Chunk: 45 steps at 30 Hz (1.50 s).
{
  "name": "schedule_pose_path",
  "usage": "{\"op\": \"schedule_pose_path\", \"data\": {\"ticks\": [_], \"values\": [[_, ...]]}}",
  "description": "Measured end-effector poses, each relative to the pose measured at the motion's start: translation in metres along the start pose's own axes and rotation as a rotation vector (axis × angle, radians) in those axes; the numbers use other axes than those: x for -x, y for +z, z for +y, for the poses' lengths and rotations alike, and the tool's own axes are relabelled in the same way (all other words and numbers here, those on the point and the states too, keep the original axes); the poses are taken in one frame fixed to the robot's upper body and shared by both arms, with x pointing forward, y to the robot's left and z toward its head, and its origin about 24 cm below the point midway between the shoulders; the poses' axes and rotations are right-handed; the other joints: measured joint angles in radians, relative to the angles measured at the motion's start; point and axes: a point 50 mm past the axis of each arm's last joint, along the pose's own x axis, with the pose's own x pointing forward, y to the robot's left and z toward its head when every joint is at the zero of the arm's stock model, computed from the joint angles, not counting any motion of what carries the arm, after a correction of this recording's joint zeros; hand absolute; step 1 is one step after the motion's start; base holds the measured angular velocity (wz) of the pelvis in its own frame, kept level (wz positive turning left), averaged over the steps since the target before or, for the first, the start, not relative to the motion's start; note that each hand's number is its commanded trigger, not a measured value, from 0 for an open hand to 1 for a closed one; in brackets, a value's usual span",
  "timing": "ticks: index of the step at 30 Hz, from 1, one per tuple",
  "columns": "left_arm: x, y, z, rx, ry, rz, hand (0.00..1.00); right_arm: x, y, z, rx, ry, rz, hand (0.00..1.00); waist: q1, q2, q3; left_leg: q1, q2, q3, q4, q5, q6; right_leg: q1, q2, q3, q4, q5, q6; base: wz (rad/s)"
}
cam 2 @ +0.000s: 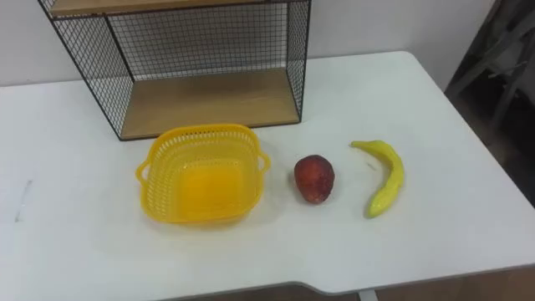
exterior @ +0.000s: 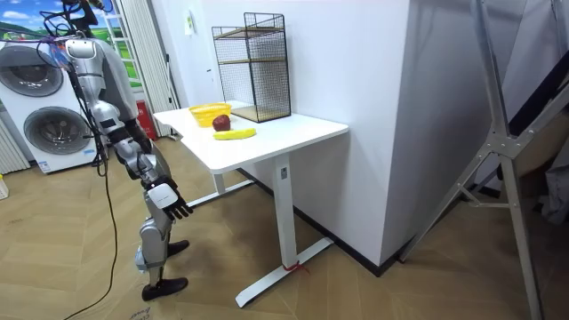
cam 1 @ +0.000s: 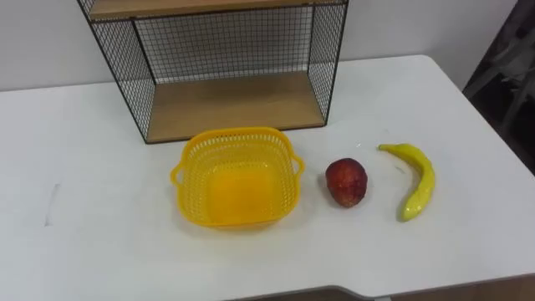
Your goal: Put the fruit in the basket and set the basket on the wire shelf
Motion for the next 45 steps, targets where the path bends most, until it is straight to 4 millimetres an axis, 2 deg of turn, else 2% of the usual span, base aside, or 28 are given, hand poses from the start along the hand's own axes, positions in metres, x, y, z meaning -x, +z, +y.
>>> {"op": "schedule_pose_path", "data": {"ticks": [7,8,14,18,23,27,31,32,33,35,39,41,42,44,45], "values": [[0.001,-0.01,-0.007,0.025,-0.029,0.031,0.0,0.0,-0.001,0.001,-0.013,0.001,0.014,0.0,0.003,-0.006,-0.0005,-0.001,0.001,-0.002,0.002,0.0,0.0,0.0,0.0,-0.002,0.001,0.0,0.0,0.0],[0.001,-0.011,-0.007,0.03,-0.028,0.033,0.0,0.0,-0.001,0.001,-0.039,-0.001,0.019,0.0,0.005,-0.012,-0.0031,-0.001,0.001,-0.001,0.003,0.0,0.0,0.0,0.0,0.0,0.0,0.0,0.0,0.0],[0.001,-0.008,-0.003,0.06,0.004,0.015,0.0,0.0,-0.011,0.004,-0.195,0.003,0.061,0.0,0.02,-0.026,0.0,0.002,0.0,0.002,0.004,0.0,0.001,0.003,-0.001,0.004,-0.003,-0.001,0.001,-0.01],[0.002,-0.007,-0.003,0.067,0.022,-0.002,0.0,0.002,-0.017,0.003,-0.319,-0.007,0.078,0.0,0.017,-0.025,0.0007,0.0,0.001,-0.001,0.006,-0.001,0.001,0.001,0.0,0.004,-0.002,-0.001,0.001,-0.01],[0.002,-0.012,-0.004,0.135,0.032,0.002,0.0,0.003,-0.02,-0.008,-0.624,-0.049,0.053,0.0,-0.006,-0.015,0.0011,-0.001,0.002,0.001,0.004,-0.003,0.001,0.0,0.002,0.004,0.0,-0.001,0.001,0.0],[0.002,-0.015,-0.002,0.212,0.046,0.006,0.0,0.004,-0.022,-0.015,-0.869,-0.098,0.035,0.0,-0.014,-0.016,0.0005,0.002,0.002,0.003,0.002,-0.003,0.001,0.003,0.002,0.004,0.002,0.0,0.001,0.0],[0.004,-0.027,-0.002,0.308,0.086,0.034,0.0,0.007,-0.024,-0.031,-1.164,-0.2,0.003,0.0,-0.045,-0.017,0.0002,0.004,0.002,0.004,0.001,-0.003,0.001,0.003,0.002,0.005,0.004,0.0,0.001,0.0],[0.004,-0.029,0.001,0.33,0.1,0.034,0.0,0.008,-0.021,-0.038,-1.236,-0.234,-0.022,0.0,-0.055,-0.022,-0.0034,0.003,0.002,0.003,0.001,-0.003,0.001,0.002,0.002,0.004,0.007,0.0,0.001,0.0],[0.005,-0.033,0.001,0.34,0.109,0.043,0.0,0.009,-0.02,-0.042,-1.273,-0.252,-0.036,0.0,-0.061,-0.018,-0.0013,0.002,0.002,0.001,0.002,-0.003,0.001,0.0,0.001,0.004,0.008,0.0,0.001,0.0],[0.006,-0.039,0.008,0.39,0.148,0.063,0.0,0.014,-0.014,-0.061,-1.449,-0.329,-0.091,0.0,-0.085,-0.025,-0.0042,0.002,0.001,-0.001,0.002,-0.002,0.002,-0.002,0.001,0.006,0.014,-0.001,0.001,0.0],[0.008,-0.051,0.02,0.385,0.205,0.083,0.0,0.023,0.007,-0.091,-1.591,-0.439,-0.174,0.0,-0.114,-0.044,-0.0047,0.006,-0.003,0.002,0.001,0.001,0.005,-0.001,-0.003,0.009,0.017,-0.009,0.004,-0.01],[0.008,-0.048,0.03,0.399,0.243,0.063,0.0,0.035,0.029,-0.116,-1.615,-0.536,-0.264,0.0,-0.122,-0.057,-0.0041,0.008,-0.003,0.004,-0.001,0.001,0.005,-0.005,-0.004,0.015,0.015,-0.011,0.006,-0.06],[0.008,-0.048,0.032,0.401,0.252,0.054,0.0,0.039,0.036,-0.122,-1.595,-0.565,-0.287,0.0,-0.126,-0.06,-0.0047,0.006,-0.003,0.004,-0.001,0.001,0.005,-0.008,-0.004,0.016,0.016,-0.012,0.006,0.0],[0.009,-0.047,0.036,0.412,0.269,0.039,0.0,0.058,0.071,-0.141,-1.515,-0.667,-0.422,0.0,-0.139,-0.07,-0.0056,-0.011,-0.003,0.005,-0.001,0.004,0.006,-0.026,-0.003,0.023,0.017,-0.012,0.006,0.0],[0.009,-0.046,0.037,0.412,0.271,0.035,0.0,0.064,0.079,-0.146,-1.487,-0.691,-0.457,0.0,-0.14,-0.071,-0.0066,-0.017,-0.003,0.006,0.0,0.004,0.007,-0.032,-0.003,0.025,0.019,-0.011,0.006,0.0]]}}
